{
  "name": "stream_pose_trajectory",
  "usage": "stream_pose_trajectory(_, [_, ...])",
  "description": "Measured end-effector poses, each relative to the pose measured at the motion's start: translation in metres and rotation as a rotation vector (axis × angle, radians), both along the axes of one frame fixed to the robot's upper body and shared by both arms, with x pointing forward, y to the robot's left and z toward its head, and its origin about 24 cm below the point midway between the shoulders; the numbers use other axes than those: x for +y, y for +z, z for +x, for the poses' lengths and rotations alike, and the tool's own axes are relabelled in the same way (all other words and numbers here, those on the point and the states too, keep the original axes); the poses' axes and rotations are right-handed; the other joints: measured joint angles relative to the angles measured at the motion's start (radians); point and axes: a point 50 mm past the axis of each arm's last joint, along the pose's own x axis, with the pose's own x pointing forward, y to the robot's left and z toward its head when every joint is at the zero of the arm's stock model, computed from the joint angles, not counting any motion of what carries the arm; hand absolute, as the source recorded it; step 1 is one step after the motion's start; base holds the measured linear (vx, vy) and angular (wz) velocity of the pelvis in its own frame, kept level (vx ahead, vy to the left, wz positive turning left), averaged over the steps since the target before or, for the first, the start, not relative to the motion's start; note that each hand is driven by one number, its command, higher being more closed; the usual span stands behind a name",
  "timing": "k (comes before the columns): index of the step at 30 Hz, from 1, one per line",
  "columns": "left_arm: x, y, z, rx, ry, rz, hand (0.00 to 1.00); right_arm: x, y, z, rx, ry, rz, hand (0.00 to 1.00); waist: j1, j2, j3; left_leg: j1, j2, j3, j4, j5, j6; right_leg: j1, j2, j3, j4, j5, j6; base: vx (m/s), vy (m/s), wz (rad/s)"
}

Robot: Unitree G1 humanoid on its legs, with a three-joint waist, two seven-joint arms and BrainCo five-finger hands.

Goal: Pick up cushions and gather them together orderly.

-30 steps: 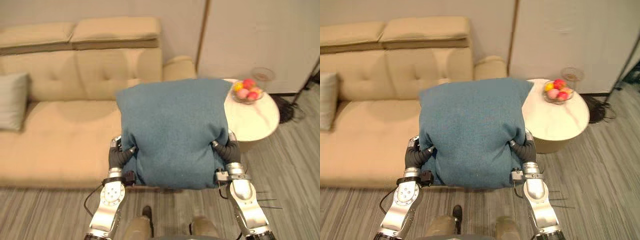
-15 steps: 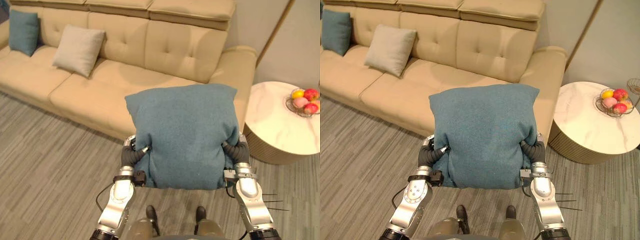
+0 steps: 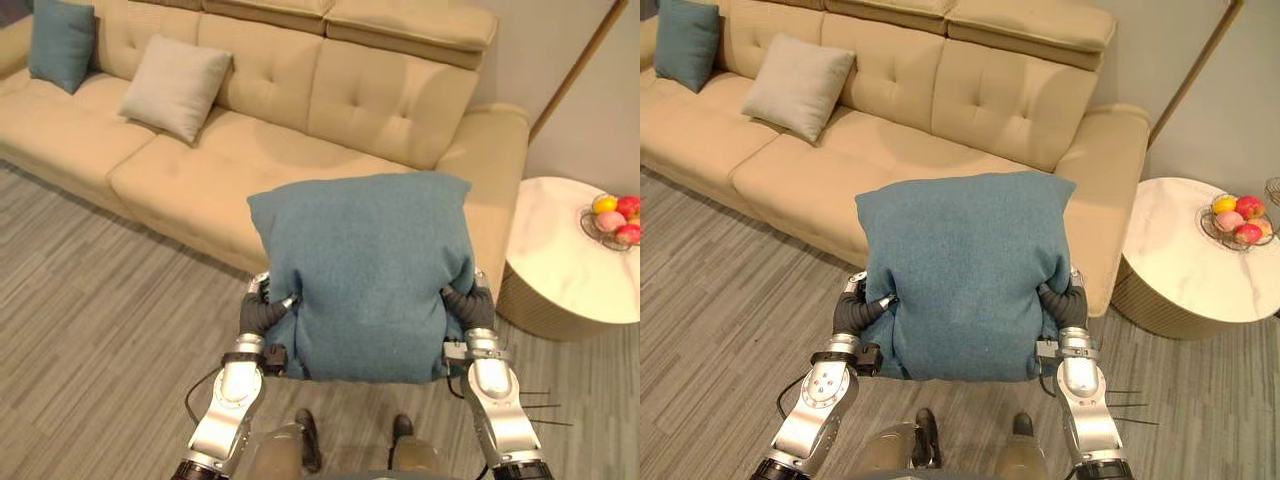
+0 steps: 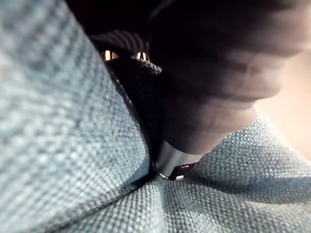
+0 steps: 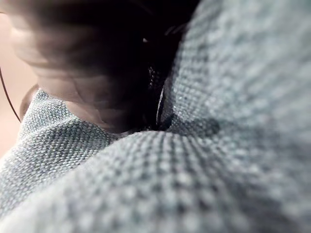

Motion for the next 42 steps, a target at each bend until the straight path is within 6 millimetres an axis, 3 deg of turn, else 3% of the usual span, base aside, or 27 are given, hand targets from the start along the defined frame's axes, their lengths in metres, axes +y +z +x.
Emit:
stream_pose_trajectory(2, [0.001, -0.001, 0.000, 0.003, -0.002, 0.006, 1.00, 0.000, 0.000, 0.000, 0.002, 0.006, -0.003, 1.00, -0.007, -0.004, 0.015, 0.047, -0.006, -0.010, -0.036, -0.002, 0.002, -0.017, 0.053, -0.036, -0.110, 0.005, 0.004, 0.24, 0.036, 0.16])
stream_pose_trajectory(4, [-0.002, -0.003, 0.001, 0.013, -0.017, 0.012, 1.00, -0.003, -0.003, -0.003, 0.018, 0.007, 0.012, 1.00, -0.039, -0.015, 0.017, 0.127, -0.044, -0.041, -0.124, 0.004, -0.009, -0.010, 0.093, -0.132, -0.385, 0.120, 0.021, 0.39, 0.022, 0.43])
stream_pose_trajectory(5, [-0.004, -0.004, 0.002, 0.016, -0.027, 0.015, 1.00, -0.005, -0.005, -0.005, 0.025, 0.001, 0.018, 1.00, -0.048, -0.024, 0.018, 0.151, -0.059, -0.047, -0.143, 0.008, -0.017, -0.006, 0.092, -0.148, -0.439, 0.151, 0.016, 0.48, -0.010, 0.60])
stream_pose_trajectory(6, [-0.007, -0.005, 0.002, 0.021, -0.048, 0.018, 1.00, -0.009, -0.009, -0.010, 0.043, -0.015, 0.024, 1.00, -0.056, -0.042, 0.012, 0.191, -0.089, -0.056, -0.163, -0.005, -0.041, -0.009, 0.084, -0.162, -0.489, 0.188, -0.014, 0.34, -0.019, 0.52])
stream_pose_trajectory(7, [-0.009, -0.006, 0.002, 0.022, -0.060, 0.016, 1.00, -0.011, -0.010, -0.013, 0.050, -0.025, 0.027, 1.00, -0.061, -0.047, 0.009, 0.208, -0.101, -0.061, -0.159, -0.021, -0.042, -0.012, 0.080, -0.169, -0.489, 0.197, -0.029, 0.47, -0.082, 0.66])
stream_pose_trajectory(8, [-0.014, -0.007, 0.001, 0.027, -0.082, 0.011, 1.00, -0.017, -0.013, -0.021, 0.063, -0.054, 0.031, 1.00, -0.070, -0.041, 0.004, 0.232, -0.107, -0.082, -0.135, -0.070, -0.053, -0.006, 0.075, -0.177, -0.456, 0.247, -0.092, 0.50, -0.121, 0.50])
stream_pose_trajectory(9, [-0.020, -0.011, -0.004, 0.047, -0.095, -0.008, 1.00, -0.021, -0.016, -0.029, 0.084, -0.069, 0.025, 1.00, -0.074, 0.003, -0.017, 0.251, -0.065, -0.075, -0.120, -0.115, -0.093, -0.001, 0.083, -0.232, -0.402, 0.257, -0.109, 0.65, -0.139, 0.43])
stream_pose_trajectory(10, [-0.021, -0.012, -0.006, 0.053, -0.092, -0.016, 1.00, -0.021, -0.015, -0.032, 0.089, -0.071, 0.027, 1.00, -0.071, 0.020, -0.024, 0.258, -0.038, -0.062, -0.075, -0.127, -0.127, 0.013, 0.084, -0.262, -0.395, 0.250, -0.111, 0.59, -0.146, 0.32])
stream_pose_trajectory(11, [-0.023, -0.012, -0.006, 0.058, -0.088, -0.028, 1.00, -0.020, -0.008, -0.037, 0.071, -0.070, 0.030, 1.00, -0.080, 0.047, -0.022, 0.189, 0.035, -0.033, 0.141, -0.139, -0.155, 0.047, 0.119, -0.291, -0.375, 0.223, -0.139, 0.63, -0.155, 0.01])
stream_pose_trajectory(12, [-0.021, -0.013, -0.006, 0.063, -0.077, -0.033, 1.00, -0.017, 0.001, -0.039, 0.038, -0.061, 0.031, 1.00, -0.057, 0.052, -0.021, 0.119, 0.115, 0.001, 0.382, -0.088, -0.216, 0.097, 0.167, -0.282, -0.373, 0.205, -0.166, 0.60, -0.155, -0.23])
stream_pose_trajectory(14, [-0.019, -0.014, -0.007, 0.068, -0.068, -0.034, 1.00, -0.014, 0.018, -0.040, -0.030, -0.044, 0.031, 1.00, -0.024, 0.046, -0.020, 0.064, 0.197, 0.027, 0.578, -0.091, -0.211, 0.168, 0.214, -0.247, -0.378, 0.172, -0.180, 0.55, -0.085, -0.77])
stream_pose_trajectory(16, [-0.021, -0.013, -0.008, 0.061, -0.065, -0.049, 1.00, -0.010, 0.041, -0.039, -0.147, -0.023, 0.029, 1.00, -0.004, 0.033, -0.024, 0.023, 0.253, 0.074, 0.609, -0.118, -0.163, 0.224, 0.219, -0.184, -0.385, 0.138, -0.183, 0.46, -0.024, -0.97])
stream_pose_trajectory(17, [-0.023, -0.009, -0.007, 0.045, -0.055, -0.071, 1.00, -0.008, 0.050, -0.037, -0.195, -0.013, 0.029, 1.00, 0.009, 0.027, -0.021, 0.002, 0.265, 0.090, 0.548, -0.134, -0.136, 0.253, 0.216, -0.127, -0.407, 0.132, -0.177, 0.38, 0.041, -1.05])
stream_pose_trajectory(20, [-0.022, -0.006, -0.009, 0.029, -0.028, -0.102, 1.00, -0.005, 0.056, -0.033, -0.229, -0.001, 0.022, 1.00, 0.024, 0.022, -0.018, -0.005, 0.261, 0.053, 0.328, -0.135, -0.138, 0.305, 0.208, -0.011, -0.432, 0.106, -0.155, 0.33, 0.142, -1.17])
stream_pose_trajectory(23, [-0.021, -0.009, -0.012, 0.040, -0.022, -0.102, 1.00, -0.006, 0.047, -0.029, -0.195, -0.005, 0.016, 1.00, 0.032, 0.023, -0.019, 0.000, 0.210, -0.076, 0.068, -0.098, -0.196, 0.328, 0.190, 0.121, -0.420, 0.064, -0.108, 0.25, 0.300, -1.29])
stream_pose_trajectory(25, [-0.021, -0.011, -0.013, 0.048, -0.018, -0.103, 1.00, -0.008, 0.038, -0.022, -0.157, -0.006, 0.009, 1.00, 0.030, 0.052, -0.028, 0.033, 0.194, -0.133, -0.106, -0.017, -0.202, 0.319, 0.200, 0.204, -0.390, 0.040, -0.056, 0.25, 0.453, -1.36])
stream_pose_trajectory(26, [-0.020, -0.015, -0.015, 0.066, -0.013, -0.101, 1.00, -0.009, 0.031, -0.018, -0.128, -0.005, 0.000, 1.00, 0.032, 0.084, -0.030, 0.059, 0.196, -0.153, -0.138, 0.143, -0.236, 0.311, 0.227, 0.263, -0.380, 0.022, -0.024, 0.28, 0.532, -1.58])
stream_pose_trajectory(27, [-0.015, -0.022, -0.018, 0.095, -0.008, -0.078, 1.00, -0.006, 0.018, -0.016, -0.072, -0.005, 0.015, 1.00, 0.031, 0.058, -0.039, 0.061, 0.174, -0.114, -0.103, 0.131, -0.220, 0.316, 0.203, 0.312, -0.384, 0.021, 0.000, 0.23, 0.427, -1.39])
stream_pose_trajectory(29, [-0.010, -0.024, -0.018, 0.101, -0.007, -0.054, 1.00, -0.002, 0.011, -0.015, -0.046, -0.005, 0.037, 1.00, 0.009, 0.009, -0.041, 0.068, 0.133, -0.042, -0.110, 0.124, -0.202, 0.300, 0.140, 0.350, -0.411, 0.019, 0.037, 0.18, 0.312, -0.81])
stream_pose_trajectory(31, [-0.007, -0.026, -0.020, 0.114, -0.002, -0.043, 1.00, 0.000, 0.008, -0.012, -0.032, 0.007, 0.034, 1.00, 0.007, -0.001, -0.043, 0.076, 0.115, 0.019, -0.116, 0.115, -0.188, 0.285, 0.108, 0.373, -0.462, 0.063, 0.071, 0.10, 0.250, -0.90])
stream_pose_trajectory(35, [0.012, -0.026, -0.019, 0.111, 0.053, -0.006, 1.00, 0.018, 0.002, 0.008, -0.011, 0.080, 0.041, 1.00, 0.013, 0.001, -0.043, 0.122, 0.122, 0.140, -0.183, 0.115, -0.185, 0.267, 0.099, 0.307, -0.553, 0.167, 0.032, 0.02, 0.099, -0.96])
stream_pose_trajectory(42, [0.011, -0.029, -0.018, 0.112, 0.051, 0.041, 1.00, 0.014, -0.008, 0.009, 0.036, 0.087, 0.006, 1.00, 0.005, 0.013, -0.044, 0.125, 0.140, 0.114, -0.229, 0.131, -0.188, 0.268, 0.116, 0.251, -0.610, 0.193, 0.012, -0.01, -0.060, -0.12])
